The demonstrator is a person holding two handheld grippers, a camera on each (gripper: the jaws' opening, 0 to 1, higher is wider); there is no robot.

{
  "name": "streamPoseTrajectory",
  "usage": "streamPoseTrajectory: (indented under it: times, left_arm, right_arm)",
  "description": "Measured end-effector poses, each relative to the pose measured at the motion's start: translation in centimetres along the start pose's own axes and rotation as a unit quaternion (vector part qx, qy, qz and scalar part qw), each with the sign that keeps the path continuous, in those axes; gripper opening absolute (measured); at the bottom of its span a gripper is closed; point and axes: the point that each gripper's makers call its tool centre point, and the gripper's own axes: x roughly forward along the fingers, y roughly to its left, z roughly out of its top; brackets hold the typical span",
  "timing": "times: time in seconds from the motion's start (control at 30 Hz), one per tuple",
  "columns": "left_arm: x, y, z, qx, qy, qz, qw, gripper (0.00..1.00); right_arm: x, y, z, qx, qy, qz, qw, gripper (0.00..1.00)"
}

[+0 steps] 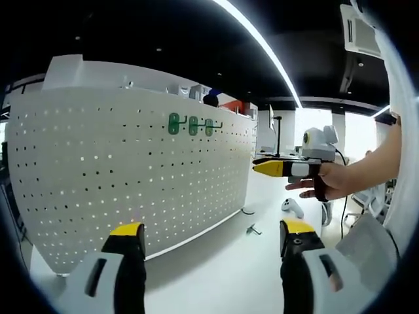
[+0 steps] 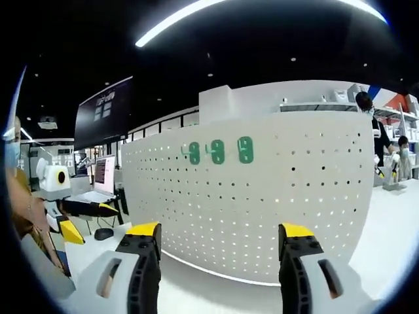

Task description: Insert the hook assembly into the mounting plate slot until the hook locks in place.

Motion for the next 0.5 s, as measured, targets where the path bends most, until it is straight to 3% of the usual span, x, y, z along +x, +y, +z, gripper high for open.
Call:
streamPoseTrajectory:
  times: [0.5]
  left_arm:
    - [-1.0, 0.2, -1.9, -0.011, 0.016, 0.006, 0.9998, 0.88]
  right_arm:
    - [-2.9, -0.2, -3.3, 0.006, 0.028, -0.007, 0.9996, 0.71]
